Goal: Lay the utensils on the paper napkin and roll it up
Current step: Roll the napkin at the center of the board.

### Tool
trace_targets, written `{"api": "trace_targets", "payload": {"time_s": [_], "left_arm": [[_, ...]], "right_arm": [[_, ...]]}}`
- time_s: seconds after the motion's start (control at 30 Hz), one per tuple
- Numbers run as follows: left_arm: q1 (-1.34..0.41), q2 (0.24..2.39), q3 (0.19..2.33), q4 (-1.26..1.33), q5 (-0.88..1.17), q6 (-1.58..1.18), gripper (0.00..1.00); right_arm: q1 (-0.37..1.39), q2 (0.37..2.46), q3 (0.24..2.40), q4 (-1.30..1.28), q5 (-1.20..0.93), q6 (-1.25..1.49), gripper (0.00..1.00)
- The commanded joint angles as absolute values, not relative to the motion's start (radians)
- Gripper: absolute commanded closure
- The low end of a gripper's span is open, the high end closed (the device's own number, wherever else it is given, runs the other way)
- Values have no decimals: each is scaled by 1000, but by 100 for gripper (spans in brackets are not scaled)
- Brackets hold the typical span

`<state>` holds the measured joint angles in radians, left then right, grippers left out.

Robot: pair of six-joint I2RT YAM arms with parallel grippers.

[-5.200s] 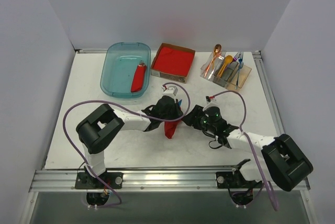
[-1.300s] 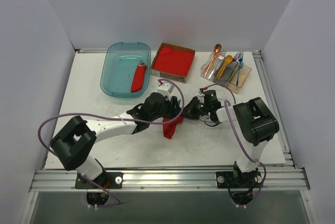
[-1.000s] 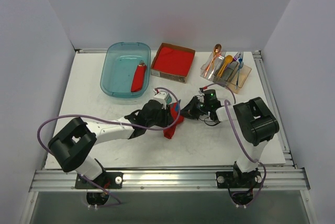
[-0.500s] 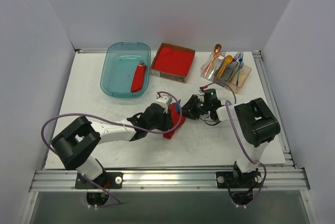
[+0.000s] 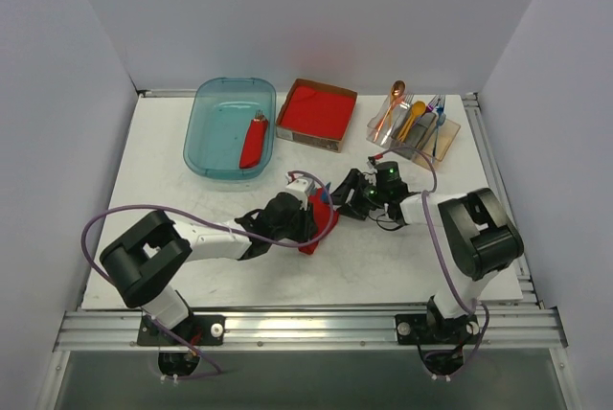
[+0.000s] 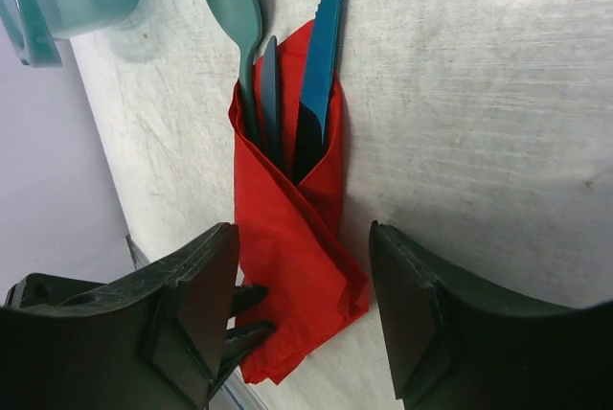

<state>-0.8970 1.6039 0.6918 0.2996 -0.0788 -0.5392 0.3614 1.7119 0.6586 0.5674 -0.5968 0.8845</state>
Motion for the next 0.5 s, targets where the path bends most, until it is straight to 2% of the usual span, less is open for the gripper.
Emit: {"api": "trace_targets", "payload": {"time_s": [0.0,0.47], "left_arm": [[-902,1583,677,342,-100,-545,67],[-902,1563,666,364,-113,-551,66]], "right_arm": [[368,1632,647,468,-522,821,43],[437,1641,640,479,-483,811,43]]}}
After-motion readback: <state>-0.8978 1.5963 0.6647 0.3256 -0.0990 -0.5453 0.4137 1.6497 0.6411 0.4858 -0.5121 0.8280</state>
